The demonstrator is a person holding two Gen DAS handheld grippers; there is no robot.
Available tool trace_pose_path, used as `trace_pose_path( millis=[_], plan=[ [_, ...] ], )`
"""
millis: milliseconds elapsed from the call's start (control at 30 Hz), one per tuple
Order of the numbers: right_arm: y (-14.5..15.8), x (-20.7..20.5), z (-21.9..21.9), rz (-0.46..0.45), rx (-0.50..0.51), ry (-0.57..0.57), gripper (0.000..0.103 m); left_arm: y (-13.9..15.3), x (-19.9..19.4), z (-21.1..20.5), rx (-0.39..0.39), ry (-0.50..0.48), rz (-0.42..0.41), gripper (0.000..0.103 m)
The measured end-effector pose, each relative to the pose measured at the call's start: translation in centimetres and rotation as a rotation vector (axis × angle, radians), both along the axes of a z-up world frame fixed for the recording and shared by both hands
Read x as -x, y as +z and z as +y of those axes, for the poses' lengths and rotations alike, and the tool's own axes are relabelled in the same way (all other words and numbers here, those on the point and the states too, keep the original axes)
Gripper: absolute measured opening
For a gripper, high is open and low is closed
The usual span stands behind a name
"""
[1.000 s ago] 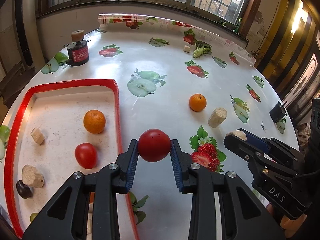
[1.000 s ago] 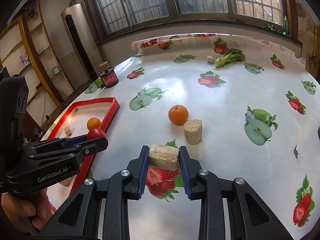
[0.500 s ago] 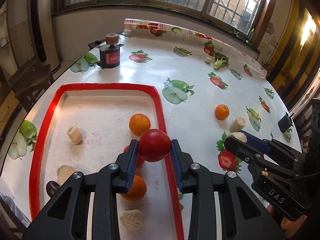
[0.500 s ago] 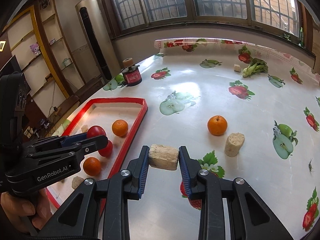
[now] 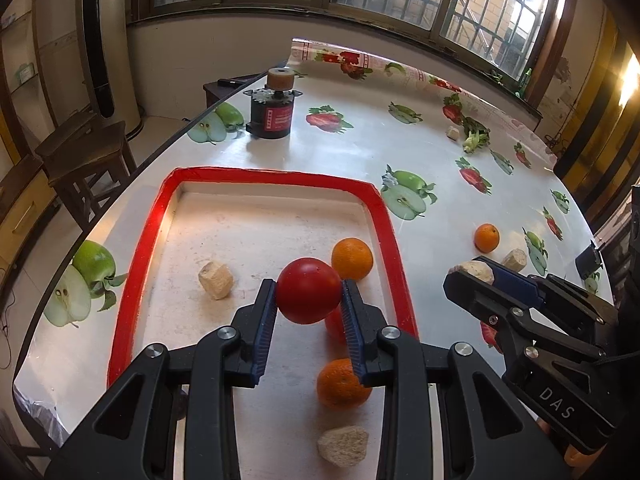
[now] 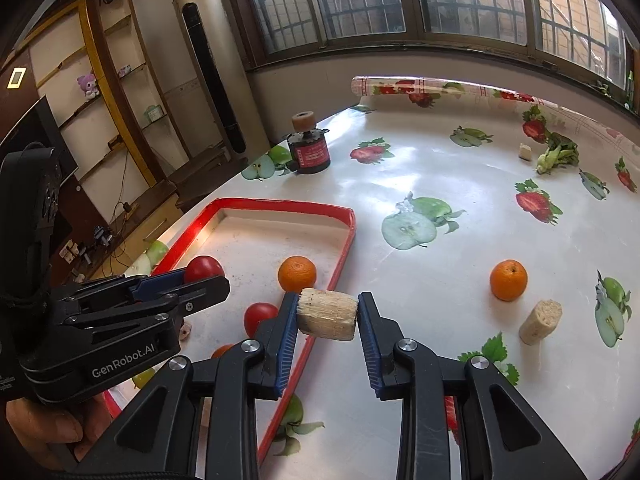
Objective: Organize fruits
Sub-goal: 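Carry the tomato and the rectangular block over the red tray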
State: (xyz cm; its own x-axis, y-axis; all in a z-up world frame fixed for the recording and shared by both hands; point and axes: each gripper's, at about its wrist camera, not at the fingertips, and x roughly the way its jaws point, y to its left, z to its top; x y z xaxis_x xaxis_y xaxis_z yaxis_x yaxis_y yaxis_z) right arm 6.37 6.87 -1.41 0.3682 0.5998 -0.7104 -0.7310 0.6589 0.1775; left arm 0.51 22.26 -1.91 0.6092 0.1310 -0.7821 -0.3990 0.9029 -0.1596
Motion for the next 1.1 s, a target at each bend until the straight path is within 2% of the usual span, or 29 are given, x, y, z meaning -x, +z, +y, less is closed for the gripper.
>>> trace_pose_path(
  millis=[433,867,1100],
  plan=[
    [-1.1,-0.9,3.8,0.024,0.025,0.034,0.030,-1.0,0.0,4.2,0.028,0.050,0.023,0.030],
    [-3.0,-5.2,10.1,0.045,0.094,0.052,0.030,-2.9,-3.6,8.5,0.049,0.104,0.088,0.030],
    [-4.5,-6.4,11.5,0.064,0.132,0.056,0.031,-4.6,-4.3,9.4,0.073,0.124,0.132,0.030]
  ],
)
